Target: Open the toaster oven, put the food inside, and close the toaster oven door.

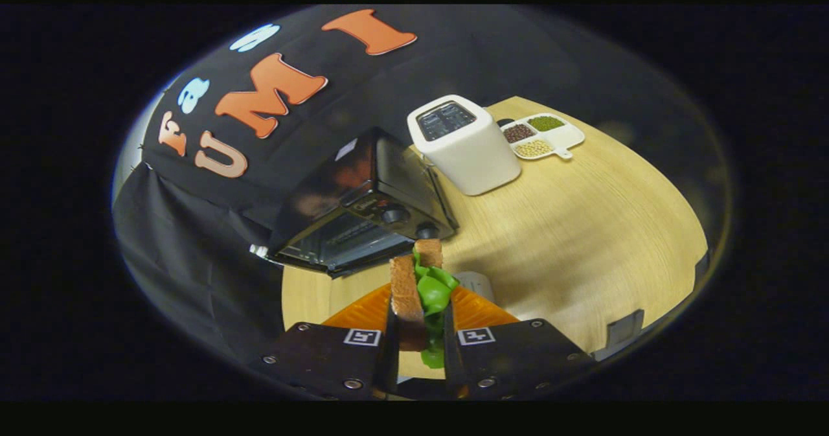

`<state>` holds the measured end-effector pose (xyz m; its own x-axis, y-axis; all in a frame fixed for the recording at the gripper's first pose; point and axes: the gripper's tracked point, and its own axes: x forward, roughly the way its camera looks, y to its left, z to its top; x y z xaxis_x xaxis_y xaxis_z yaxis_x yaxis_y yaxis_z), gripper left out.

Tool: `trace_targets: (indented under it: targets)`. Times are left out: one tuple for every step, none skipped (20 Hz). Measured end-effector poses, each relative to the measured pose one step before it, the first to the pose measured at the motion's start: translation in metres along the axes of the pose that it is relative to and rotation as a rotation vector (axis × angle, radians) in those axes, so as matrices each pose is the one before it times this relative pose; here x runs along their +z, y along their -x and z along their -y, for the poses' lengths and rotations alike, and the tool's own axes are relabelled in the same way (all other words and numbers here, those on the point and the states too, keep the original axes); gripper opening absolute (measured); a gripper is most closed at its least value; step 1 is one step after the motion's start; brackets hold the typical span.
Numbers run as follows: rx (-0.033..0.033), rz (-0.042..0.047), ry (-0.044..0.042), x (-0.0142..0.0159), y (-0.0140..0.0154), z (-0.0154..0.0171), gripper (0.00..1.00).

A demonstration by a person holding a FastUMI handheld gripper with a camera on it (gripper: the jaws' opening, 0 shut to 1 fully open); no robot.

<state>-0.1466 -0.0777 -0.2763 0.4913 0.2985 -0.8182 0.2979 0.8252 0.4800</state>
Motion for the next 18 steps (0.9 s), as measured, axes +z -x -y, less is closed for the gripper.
trace_targets:
  targets:
    - [0.02299, 0.0069, 0.00399, -0.00019, -0.00302, -0.01268, 0.3]
    - [0.02468, 0.00539, 0.00257, -0.00071, -0.0035, -0.01224, 0.29]
    - [0.02196, 0.00282, 0.00033, -0.00054, -0.00524, -0.01237, 0.29]
    - [0.01471, -0.00165, -0.00272, -0.0035, -0.00505, -0.00942, 0.29]
    - [0.0024, -0.00758, -0.00973, -0.0045, -0.00715, -0.00708, 0.29]
    - [0.00407, -0.00105, -0.0053, -0.00176, -0.00562, -0.00538, 0.29]
    - [0.0092, -0.00053, -0.00682, -0.00233, -0.00861, -0.00738, 0.29]
    - [0.01528, 0.00153, -0.01484, -0.002, -0.00638, -0.00777, 0.29]
    - [0.01855, 0.00941, -0.01897, -0.00102, -0.00892, -0.0088, 0.29]
    - [0.01405, 0.01262, -0.02043, -0.00025, -0.00714, -0.00569, 0.29]
    - [0.01009, 0.01313, -0.01677, 0.0, -0.00909, -0.004, 0.29]
    - [0.00362, 0.00994, -0.01809, -0.00173, -0.00896, -0.0016, 0.29]
    - [0.0004, 0.00441, -0.01989, -0.0023, -0.0092, -0.001, 0.29]
    - [0.00539, 0.01005, -0.02087, -0.00116, -0.00655, -0.0008, 0.29]
    - [0.00899, 0.01251, -0.02155, -0.00037, -0.00886, -0.0018, 0.29]
    - [0.01062, 0.01039, -0.01895, 0.00012, -0.00526, -0.0018, 0.29]
    - [0.00669, 0.01454, -0.0163, -0.00026, -0.00712, 0.00002, 0.29]
    - [0.00473, 0.01478, -0.01416, 0.00216, -0.00774, 0.00023, 0.29]
